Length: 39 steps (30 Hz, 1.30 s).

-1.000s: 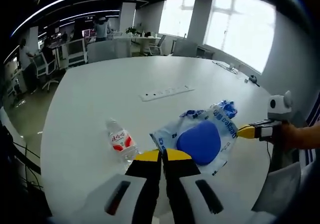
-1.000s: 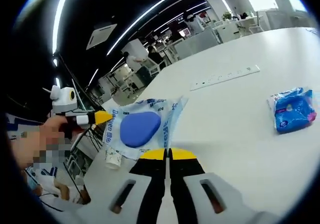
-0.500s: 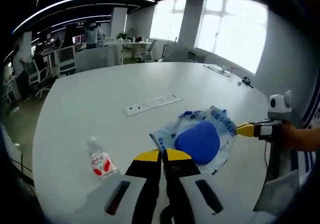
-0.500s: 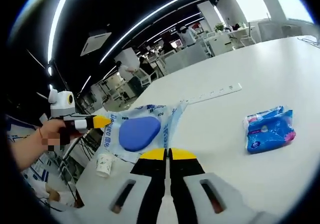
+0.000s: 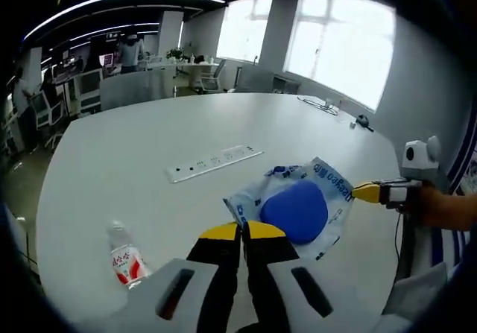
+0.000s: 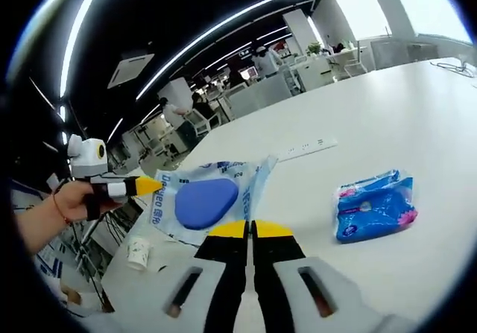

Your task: Arrange the tabletop items into an orderly group along one side of the table until the central work area is clear of visible clutter.

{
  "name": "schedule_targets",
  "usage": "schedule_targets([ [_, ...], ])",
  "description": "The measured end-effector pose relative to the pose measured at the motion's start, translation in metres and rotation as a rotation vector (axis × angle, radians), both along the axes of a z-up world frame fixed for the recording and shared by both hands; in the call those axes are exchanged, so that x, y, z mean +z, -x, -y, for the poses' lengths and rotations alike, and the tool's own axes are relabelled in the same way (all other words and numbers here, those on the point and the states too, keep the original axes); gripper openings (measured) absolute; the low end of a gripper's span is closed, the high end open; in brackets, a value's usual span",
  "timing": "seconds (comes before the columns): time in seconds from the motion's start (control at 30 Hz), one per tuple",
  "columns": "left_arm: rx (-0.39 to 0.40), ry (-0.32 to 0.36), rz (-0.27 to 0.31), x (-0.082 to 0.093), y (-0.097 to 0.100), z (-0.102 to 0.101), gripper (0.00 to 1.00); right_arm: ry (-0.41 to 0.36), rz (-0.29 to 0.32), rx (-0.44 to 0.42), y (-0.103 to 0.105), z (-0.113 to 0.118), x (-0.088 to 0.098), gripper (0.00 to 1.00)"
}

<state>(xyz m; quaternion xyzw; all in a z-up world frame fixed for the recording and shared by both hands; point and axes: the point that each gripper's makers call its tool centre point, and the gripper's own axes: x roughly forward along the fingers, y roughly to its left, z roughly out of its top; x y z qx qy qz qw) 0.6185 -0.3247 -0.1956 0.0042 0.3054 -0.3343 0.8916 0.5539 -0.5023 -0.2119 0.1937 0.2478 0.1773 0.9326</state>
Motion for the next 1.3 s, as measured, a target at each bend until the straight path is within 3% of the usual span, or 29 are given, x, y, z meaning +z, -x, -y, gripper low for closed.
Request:
schedule_targets([
  [0.5, 0.000, 0.001, -0.030, -0.032, -0.016, 0.027, 0.00, 0.069, -0.063, -0.096, -0.013, 0.023, -0.034, 0.00],
  [1.3, 0.016, 0.002, -0.072, -0.077, -0.034, 0.039, 0.00, 0.147, -0.148, -0.162, -0.036, 0.041, -0.079, 0.00],
])
